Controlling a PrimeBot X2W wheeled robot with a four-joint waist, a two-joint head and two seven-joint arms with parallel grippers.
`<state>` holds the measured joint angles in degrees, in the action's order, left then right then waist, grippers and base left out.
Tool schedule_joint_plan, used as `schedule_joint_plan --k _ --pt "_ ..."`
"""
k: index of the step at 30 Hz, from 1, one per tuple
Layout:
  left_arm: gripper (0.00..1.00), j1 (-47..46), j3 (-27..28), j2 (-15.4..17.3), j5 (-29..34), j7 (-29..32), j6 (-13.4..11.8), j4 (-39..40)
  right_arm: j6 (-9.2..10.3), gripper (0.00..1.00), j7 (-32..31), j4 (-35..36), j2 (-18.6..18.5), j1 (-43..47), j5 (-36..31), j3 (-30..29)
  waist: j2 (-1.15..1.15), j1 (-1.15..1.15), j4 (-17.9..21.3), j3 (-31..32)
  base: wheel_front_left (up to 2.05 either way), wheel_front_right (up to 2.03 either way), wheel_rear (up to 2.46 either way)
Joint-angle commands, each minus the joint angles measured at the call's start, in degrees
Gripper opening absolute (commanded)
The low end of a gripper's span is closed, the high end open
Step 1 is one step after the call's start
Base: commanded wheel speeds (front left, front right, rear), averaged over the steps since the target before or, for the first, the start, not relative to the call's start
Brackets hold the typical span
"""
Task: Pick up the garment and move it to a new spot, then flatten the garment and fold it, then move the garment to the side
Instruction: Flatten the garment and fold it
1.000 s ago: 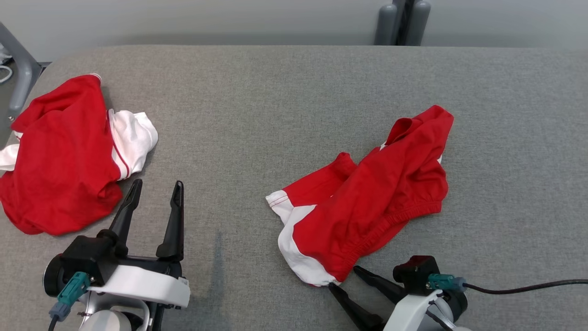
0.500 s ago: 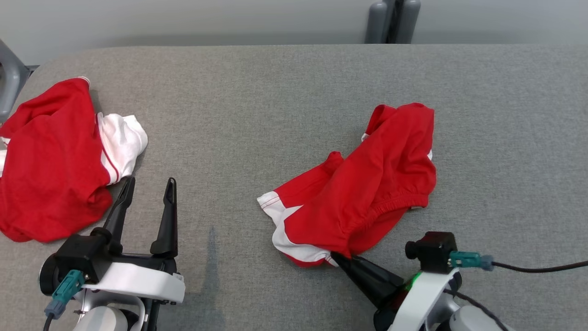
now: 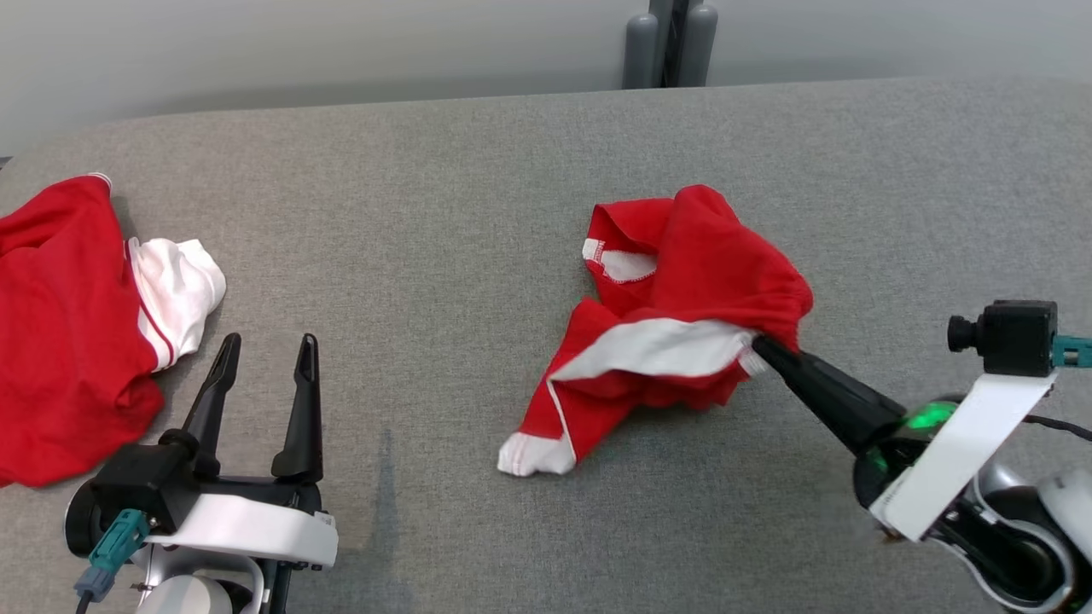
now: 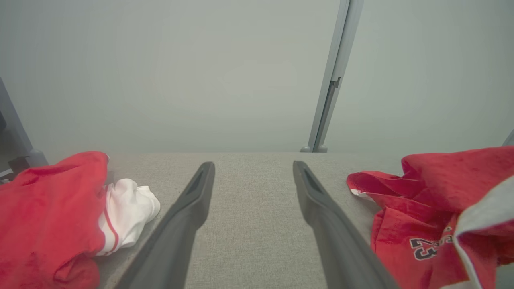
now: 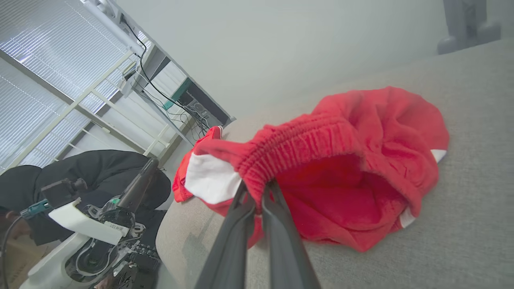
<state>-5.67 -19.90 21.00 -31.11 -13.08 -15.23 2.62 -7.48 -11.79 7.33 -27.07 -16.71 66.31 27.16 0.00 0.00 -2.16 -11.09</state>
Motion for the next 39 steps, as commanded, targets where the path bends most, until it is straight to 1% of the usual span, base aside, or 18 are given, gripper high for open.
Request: schedule_joint_plan --k 1,2,5,6,10,14,18,22,23,24,25,27,33,35,39 --pt "1.0 -0.2 0.0 0.2 0.1 -0.2 -0.2 0.1 -0.02 0.0 -3.0 -1.2 -1.0 1.3 1.5 -1.9 0.0 0.0 0.1 -0.3 0.0 0.0 0.0" --pt "1.0 -0.4 -0.1 0.0 0.1 -0.2 -0.1 0.2 -0.02 0.0 -3.9 -2.1 -1.8 1.4 1.7 -3.7 0.0 0.0 0.0 -0.6 0.0 0.0 0.0" --pt "1.0 -0.9 -0.3 -0.2 0.1 -0.4 0.1 0.1 -0.02 0.0 -7.6 -6.0 -1.9 3.0 3.2 -7.2 0.0 0.0 -0.2 -1.2 0.0 0.0 0.0" --pt "1.0 -0.9 -0.3 -0.2 0.1 -0.4 0.1 0.1 -0.02 0.0 -7.6 -6.0 -1.9 3.0 3.2 -7.2 0.0 0.0 -0.2 -1.2 0.0 0.0 0.0" --pt "1.0 -1.5 -0.6 -0.7 0.1 -0.6 0.5 -0.2 -0.02 0.0 -11.1 -12.5 -1.5 3.8 3.3 -10.8 0.0 0.0 -0.3 -2.4 0.0 0.0 0.0" --pt "1.0 -2.3 -0.9 -1.0 0.3 -0.7 0.7 -0.5 -0.02 0.0 -12.2 -19.6 -0.1 2.6 1.0 -13.1 0.0 0.0 -0.3 -3.4 0.0 0.0 0.0" --pt "1.0 -3.3 -1.4 -1.1 0.5 -0.7 1.1 -0.9 -0.02 0.0 -11.5 -25.4 1.2 0.9 -2.6 -14.0 0.0 0.0 -0.3 -4.3 0.0 0.0 0.0" --pt "1.0 -4.0 -1.7 -1.2 0.6 -0.9 1.4 -1.5 -0.02 0.0 -9.8 -28.4 3.0 -0.4 -5.3 -13.8 0.0 0.0 -0.2 -4.6 0.0 0.0 0.0" --pt "1.0 -4.1 -1.8 -1.3 0.7 -0.9 1.5 -1.6 -0.02 0.28 -9.2 -28.8 3.2 -0.4 -5.7 -13.7 0.0 0.0 -0.1 -4.5 0.0 0.0 0.0" --pt "1.0 -4.2 -1.8 -1.3 0.7 -0.9 1.5 -1.8 -0.02 0.67 -8.4 -29.0 3.4 -0.3 -6.3 -13.6 0.0 0.0 0.1 -4.2 0.0 0.0 0.0" --pt "1.0 -4.2 -1.9 -1.3 0.7 -0.9 1.5 -2.0 -0.02 1.0 -7.3 -29.1 3.8 -0.1 -6.8 -13.8 0.0 0.0 0.2 -3.9 0.0 0.0 0.0" --pt "1.0 -3.7 -2.2 -1.3 0.6 -0.9 1.6 -2.4 -0.02 1.0 -4.5 -29.4 4.0 1.7 -8.7 -13.8 0.0 0.0 0.6 -2.6 0.0 0.0 0.0" --pt "1.0 -2.0 -2.2 -0.9 0.2 -0.6 1.0 -2.7 -0.02 1.0 0.6 -28.7 3.6 6.8 -13.5 -15.5 0.0 0.0 1.8 0.5 0.0 0.0 0.0" --pt "1.0 -1.5 -2.1 -0.7 0.1 -0.4 0.7 -2.5 -0.02 1.0 2.9 -27.9 3.6 8.1 -15.7 -17.2 0.0 0.0 2.3 1.3 0.0 0.0 0.0" --pt "1.0 -0.4 -1.7 -0.1 0.0 -0.2 0.0 -1.9 -0.02 1.0 10.2 -24.6 4.4 9.8 -22.6 -22.0 0.0 0.0 3.2 2.7 0.0 0.0 0.0"
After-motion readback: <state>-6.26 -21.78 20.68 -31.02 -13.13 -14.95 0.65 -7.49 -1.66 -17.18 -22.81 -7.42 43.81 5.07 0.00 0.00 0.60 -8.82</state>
